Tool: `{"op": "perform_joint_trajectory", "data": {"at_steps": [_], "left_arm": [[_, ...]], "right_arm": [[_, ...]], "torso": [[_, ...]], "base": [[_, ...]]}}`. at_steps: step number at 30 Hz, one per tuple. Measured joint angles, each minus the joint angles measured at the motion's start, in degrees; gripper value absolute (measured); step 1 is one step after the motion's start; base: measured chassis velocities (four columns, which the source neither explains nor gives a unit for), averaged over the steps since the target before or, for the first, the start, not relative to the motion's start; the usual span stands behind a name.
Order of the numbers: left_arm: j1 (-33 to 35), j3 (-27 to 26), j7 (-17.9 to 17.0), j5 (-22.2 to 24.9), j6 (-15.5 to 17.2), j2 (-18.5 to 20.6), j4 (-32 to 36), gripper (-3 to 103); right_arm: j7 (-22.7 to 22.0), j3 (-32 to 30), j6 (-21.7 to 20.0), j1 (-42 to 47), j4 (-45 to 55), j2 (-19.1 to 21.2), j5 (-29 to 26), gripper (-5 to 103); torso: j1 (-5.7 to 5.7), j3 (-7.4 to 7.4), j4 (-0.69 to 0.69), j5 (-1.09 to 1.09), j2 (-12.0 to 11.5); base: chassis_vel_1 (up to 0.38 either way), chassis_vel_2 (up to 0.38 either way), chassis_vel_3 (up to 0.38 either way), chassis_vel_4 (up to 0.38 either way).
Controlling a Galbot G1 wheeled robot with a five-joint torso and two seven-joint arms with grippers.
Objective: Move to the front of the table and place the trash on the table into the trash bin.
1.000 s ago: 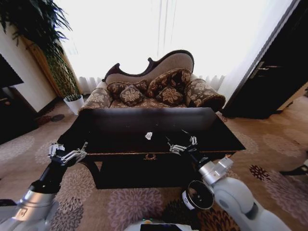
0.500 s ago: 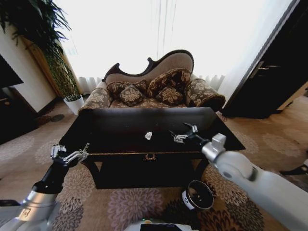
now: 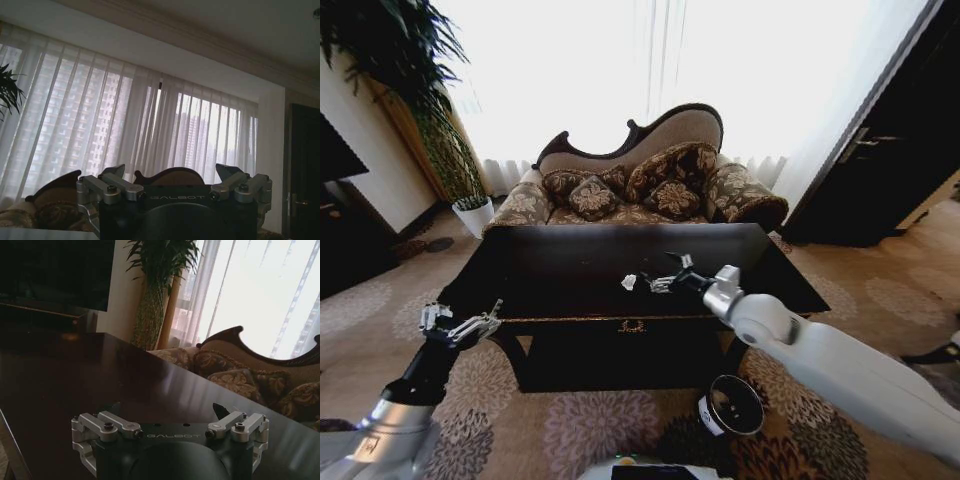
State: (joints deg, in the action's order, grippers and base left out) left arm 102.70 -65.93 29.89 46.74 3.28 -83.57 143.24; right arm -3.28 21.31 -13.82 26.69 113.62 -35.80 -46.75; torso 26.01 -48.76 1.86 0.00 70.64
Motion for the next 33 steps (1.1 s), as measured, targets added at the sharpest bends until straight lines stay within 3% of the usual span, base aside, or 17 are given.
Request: {"op": "perform_joint_trajectory", "data": {"at_steps": [7, 18, 32, 33], "left_arm": [[-0.2, -0.6, 0.0, -0.1, -0.2, 0.4, 0.0, 100], [-1.1, -0.1, 0.0, -0.6, -0.3, 0.7, 0.0, 100], [-1.3, 0.0, 0.0, -0.6, -0.4, 1.1, 0.0, 100], [-1.2, -0.2, 0.0, -0.6, -0.4, 1.2, 0.0, 100]], "right_arm": [[-0.2, 5.9, -1.9, -5.6, -4.3, -3.9, 0.2, 100], [1.8, 4.9, -1.9, -1.4, -5.8, -4.7, 2.4, 100], [3.1, 6.0, -0.8, -2.3, -5.8, -5.6, 2.2, 102], [3.4, 6.2, -0.6, -2.3, -6.1, -5.8, 2.4, 97]], "torso": [[0.00, 0.00, -0.01, -0.03, 0.0], [-0.01, 0.01, 0.02, -0.01, 0.0], [-0.01, 0.01, 0.00, -0.01, 0.0], [-0.01, 0.00, 0.01, -0.01, 0.0]], "base": [[0.000, 0.000, 0.000, 0.000], [0.000, 0.000, 0.000, 0.000], [0.000, 0.000, 0.000, 0.000], [0.000, 0.000, 0.000, 0.000]]}}
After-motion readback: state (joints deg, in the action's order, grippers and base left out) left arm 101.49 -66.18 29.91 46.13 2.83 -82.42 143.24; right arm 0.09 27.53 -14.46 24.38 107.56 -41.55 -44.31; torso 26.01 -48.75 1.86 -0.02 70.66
